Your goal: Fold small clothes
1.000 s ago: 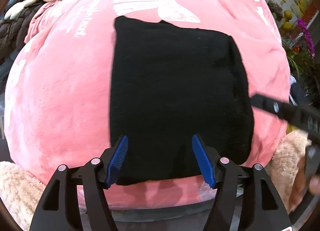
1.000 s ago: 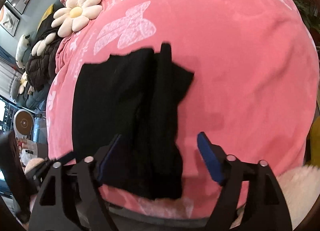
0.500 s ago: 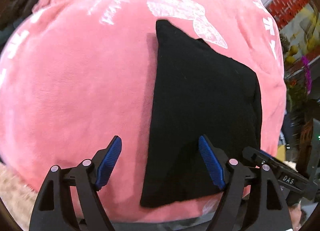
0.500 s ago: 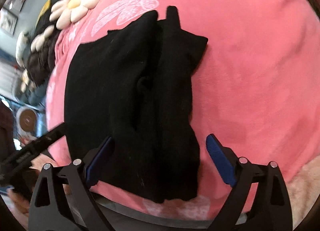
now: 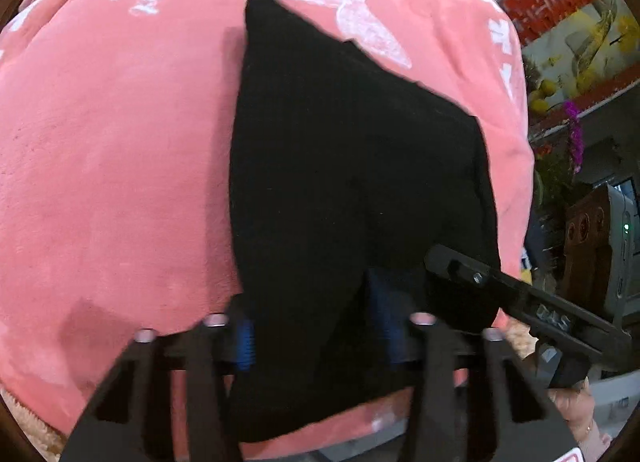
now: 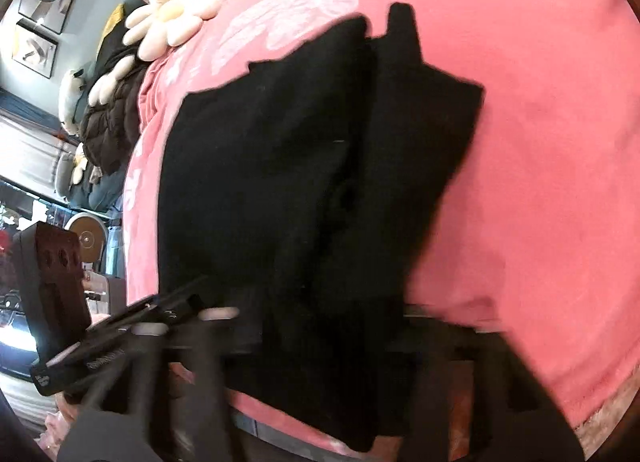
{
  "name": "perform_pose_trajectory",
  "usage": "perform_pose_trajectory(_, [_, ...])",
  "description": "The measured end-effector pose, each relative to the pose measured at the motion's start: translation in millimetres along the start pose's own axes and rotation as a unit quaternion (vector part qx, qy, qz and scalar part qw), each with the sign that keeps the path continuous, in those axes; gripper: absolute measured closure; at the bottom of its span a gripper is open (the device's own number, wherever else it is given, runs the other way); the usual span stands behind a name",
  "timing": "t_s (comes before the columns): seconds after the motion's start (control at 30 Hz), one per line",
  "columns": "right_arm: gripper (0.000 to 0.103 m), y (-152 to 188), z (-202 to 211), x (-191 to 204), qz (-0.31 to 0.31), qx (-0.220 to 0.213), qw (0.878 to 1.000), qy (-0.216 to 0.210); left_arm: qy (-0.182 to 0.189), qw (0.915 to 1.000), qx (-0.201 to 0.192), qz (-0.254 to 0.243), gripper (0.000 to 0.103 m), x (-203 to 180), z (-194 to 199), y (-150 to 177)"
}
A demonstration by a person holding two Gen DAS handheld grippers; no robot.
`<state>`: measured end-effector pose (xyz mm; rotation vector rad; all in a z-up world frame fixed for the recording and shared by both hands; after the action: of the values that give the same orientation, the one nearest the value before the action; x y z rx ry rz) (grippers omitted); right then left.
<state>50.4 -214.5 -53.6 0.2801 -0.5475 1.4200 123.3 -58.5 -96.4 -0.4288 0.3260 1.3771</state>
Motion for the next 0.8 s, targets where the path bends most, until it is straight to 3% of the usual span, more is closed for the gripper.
perform_pose_trajectory(0.03, [0.08,1.4,12.1,2.9,0.002,-0.011,1.0,-0.007,0.012,0.9999,-0.005,-0.001,0.081,-2.7,7.2,0.0])
perform_pose_trajectory(0.1, [0.08,6.8,30.2,5.5,0.009,-0.023,1.0,-0.005,0.032,0.9994,-0.011,-0.004,0.082,-9.0,21.3,1.6])
perform_pose_trajectory(0.17, [0.077,12.3,29.2,-2.5,0.004,-0.002,1.0,0.002,0.037,0.9993,0.005,0.002,0.071,-14.6,20.4,5.8])
perform_pose_trajectory(0.23, [0.066,18.0,12.8,-17.3,-0.012,0.023,0.999,0.034,0.015,0.9992,0.037,0.008,0.067,-11.9,-0.3,9.6])
perform_pose_trajectory(0.3, [0.053,22.7,-6.2,-29.3,-0.027,0.044,0.998,0.042,-0.01,0.9984,0.05,0.025,0.057,-3.9,-16.9,10.1])
perform_pose_trajectory(0.37, [0.037,22.2,-11.1,-29.7,-0.042,0.037,0.998,0.023,0.011,0.9978,0.044,0.047,0.039,0.6,-25.1,6.9])
perform_pose_trajectory(0.43, [0.03,17.6,-14.4,-23.1,-0.039,0.028,0.999,0.015,0.044,0.9962,0.038,0.065,0.027,-0.4,-26.6,2.7])
perform_pose_trajectory(0.5, [0.038,14.5,-17.1,-16.9,-0.027,0.022,0.999,0.015,0.051,0.9953,0.033,0.075,0.031,-1.6,-26.4,-1.7])
perform_pose_trajectory(0.53, [0.061,13.8,-16.0,-13.4,-0.021,0.023,0.999,0.007,0.049,0.9958,0.029,0.072,0.047,-3.2,-23.7,-4.3])
perform_pose_trajectory(0.57, [0.074,12.0,-12.5,-8.6,-0.022,0.021,1.0,0.001,0.046,0.9962,0.031,0.067,0.058,-3.9,-19.7,-4.8])
perform_pose_trajectory(0.67, [0.08,11.5,5.4,5.0,-0.012,-0.004,1.0,0.004,0.059,0.9962,0.03,0.057,0.08,-13.0,-2.8,-8.2])
perform_pose_trajectory(0.8, [0.081,10.5,43.6,35.4,0.007,-0.047,0.999,0.005,0.039,0.9992,0.003,0.011,0.082,-40.2,33.8,-11.6])
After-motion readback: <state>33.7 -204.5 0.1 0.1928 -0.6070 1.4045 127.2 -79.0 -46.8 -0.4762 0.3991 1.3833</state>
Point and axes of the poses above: each gripper's, at about its wrist camera, not at the fingertips, and z roughly against the way its jaws point, x to its left, y to its underside, the point moved 4 cm from there along -z, roughly the way its jaws point, and after that the axes turned 15 degrees about x, right-handed, at the moved point
